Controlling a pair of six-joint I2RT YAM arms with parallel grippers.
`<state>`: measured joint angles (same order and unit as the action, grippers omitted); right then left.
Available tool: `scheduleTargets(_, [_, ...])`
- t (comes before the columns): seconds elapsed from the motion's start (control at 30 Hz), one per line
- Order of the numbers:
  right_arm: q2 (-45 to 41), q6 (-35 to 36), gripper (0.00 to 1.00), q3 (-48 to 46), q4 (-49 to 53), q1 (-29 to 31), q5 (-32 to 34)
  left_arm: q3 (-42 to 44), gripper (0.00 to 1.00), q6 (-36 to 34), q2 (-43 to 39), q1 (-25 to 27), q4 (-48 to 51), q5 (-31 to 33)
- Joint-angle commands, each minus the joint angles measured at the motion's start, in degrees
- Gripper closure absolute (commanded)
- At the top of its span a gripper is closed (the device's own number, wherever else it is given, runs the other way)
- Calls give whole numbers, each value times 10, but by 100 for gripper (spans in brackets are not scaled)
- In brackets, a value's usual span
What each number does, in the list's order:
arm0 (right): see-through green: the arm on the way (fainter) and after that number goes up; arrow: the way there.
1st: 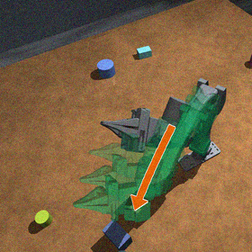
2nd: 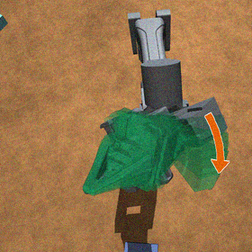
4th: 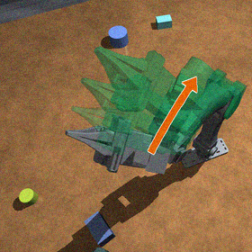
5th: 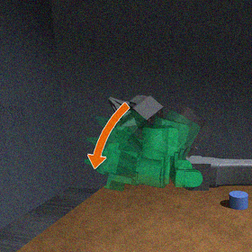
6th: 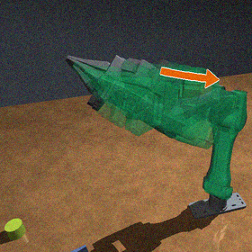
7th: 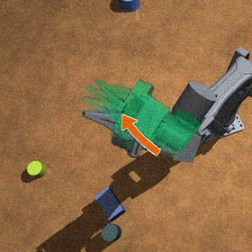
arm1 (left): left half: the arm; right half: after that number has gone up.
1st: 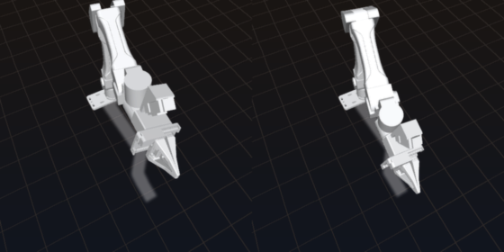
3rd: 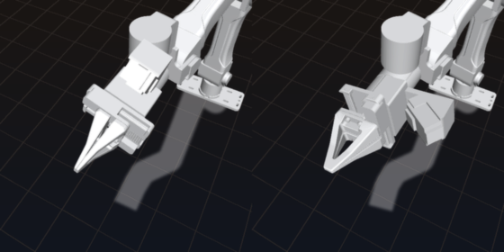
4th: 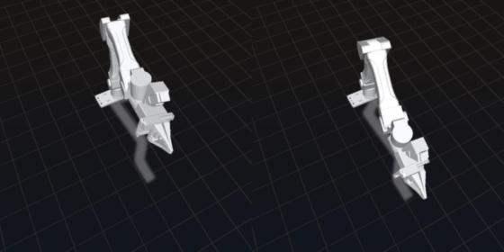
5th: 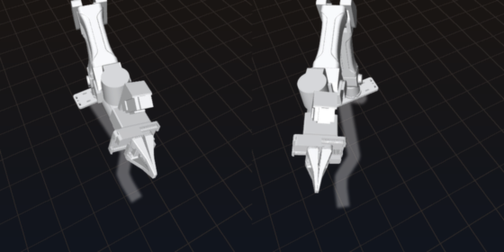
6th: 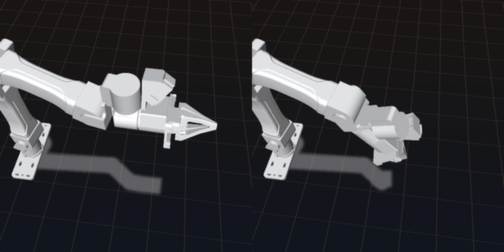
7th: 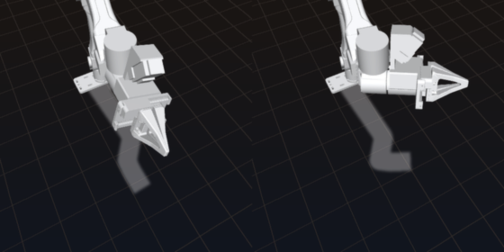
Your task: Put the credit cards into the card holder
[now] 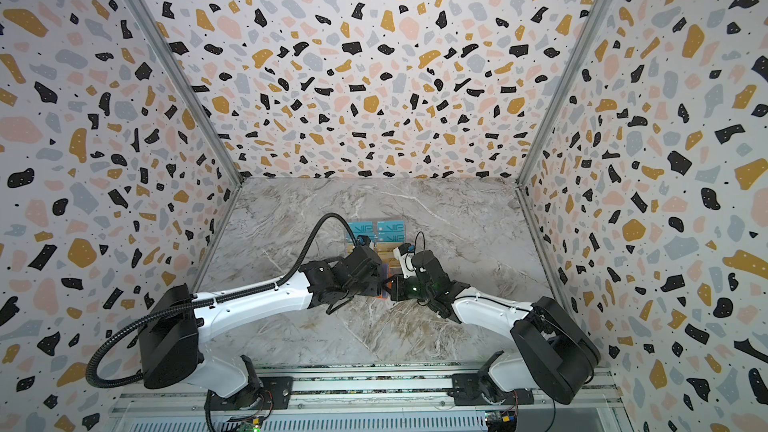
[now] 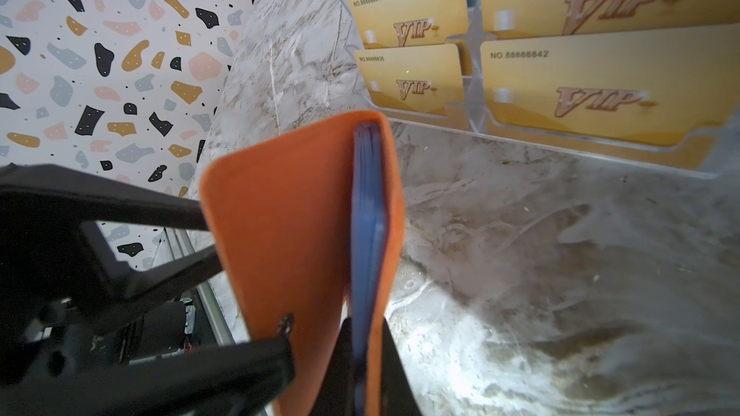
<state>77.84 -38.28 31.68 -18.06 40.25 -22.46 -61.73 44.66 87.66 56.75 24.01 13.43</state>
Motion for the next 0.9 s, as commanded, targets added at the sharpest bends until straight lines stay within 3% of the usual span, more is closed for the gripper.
scheduleTargets(0.0, [-12,-1,100,15,-11,1,3,7,40,12,-2,9,9,1])
scheduleTargets(0.3, [-16,-8,100,0,-9,-13,3,21,55,29,-31,18,54,35])
scheduleTargets(0.5, [-12,-19,100,-13,-32,-18,-26,29,75,17,-32,17,35,21])
scheduleTargets(0.63, [-11,-33,100,-26,-49,-28,-49,49,100,19,-46,7,11,3])
scheduleTargets(0.87, [-9,-45,100,-47,-48,-54,-87,106,100,21,-96,-31,-44,-74])
